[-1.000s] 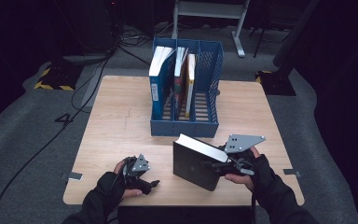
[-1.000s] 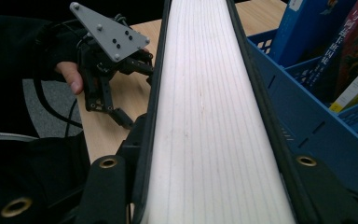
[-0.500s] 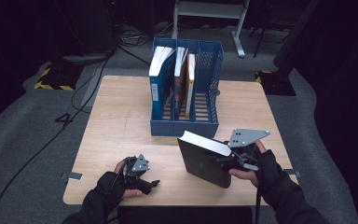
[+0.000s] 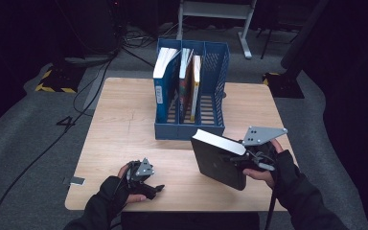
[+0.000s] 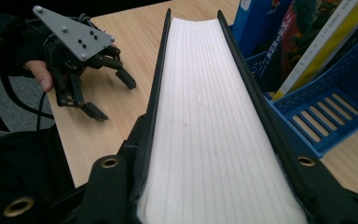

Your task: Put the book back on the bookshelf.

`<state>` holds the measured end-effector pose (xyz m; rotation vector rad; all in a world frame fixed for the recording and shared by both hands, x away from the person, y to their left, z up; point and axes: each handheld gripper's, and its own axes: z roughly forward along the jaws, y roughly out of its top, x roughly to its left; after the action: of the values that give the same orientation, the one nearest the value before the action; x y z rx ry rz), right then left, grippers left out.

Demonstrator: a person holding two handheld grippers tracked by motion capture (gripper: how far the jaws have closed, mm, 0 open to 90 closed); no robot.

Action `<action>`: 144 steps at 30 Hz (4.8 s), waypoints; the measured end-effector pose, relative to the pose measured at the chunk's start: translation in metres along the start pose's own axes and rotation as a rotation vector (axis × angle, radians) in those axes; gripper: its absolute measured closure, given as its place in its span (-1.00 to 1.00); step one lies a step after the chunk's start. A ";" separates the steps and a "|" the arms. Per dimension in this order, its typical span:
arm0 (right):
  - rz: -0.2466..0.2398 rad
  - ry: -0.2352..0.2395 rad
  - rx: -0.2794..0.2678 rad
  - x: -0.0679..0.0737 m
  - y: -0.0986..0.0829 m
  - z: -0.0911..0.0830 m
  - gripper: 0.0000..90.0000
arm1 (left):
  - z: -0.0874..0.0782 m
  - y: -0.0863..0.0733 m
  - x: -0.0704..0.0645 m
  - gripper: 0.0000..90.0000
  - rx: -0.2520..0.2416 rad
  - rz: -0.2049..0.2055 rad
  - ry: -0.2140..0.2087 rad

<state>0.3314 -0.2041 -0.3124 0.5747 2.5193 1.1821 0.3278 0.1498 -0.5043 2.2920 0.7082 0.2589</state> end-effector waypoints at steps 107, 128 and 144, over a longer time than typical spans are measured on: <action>0.369 -0.493 -0.146 -0.150 0.108 0.053 0.19 | 0.000 0.001 0.000 -0.68 -0.001 0.013 -0.003; 0.458 -0.549 -0.166 -0.169 0.114 0.084 0.19 | 0.001 0.001 0.000 -0.68 0.001 0.017 -0.007; 0.526 -0.607 -0.169 -0.174 0.112 0.113 0.18 | 0.001 0.002 0.000 -0.68 0.002 0.021 -0.015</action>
<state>0.5580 -0.1465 -0.2774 1.3666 1.7850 1.1328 0.3289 0.1480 -0.5041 2.3019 0.6773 0.2502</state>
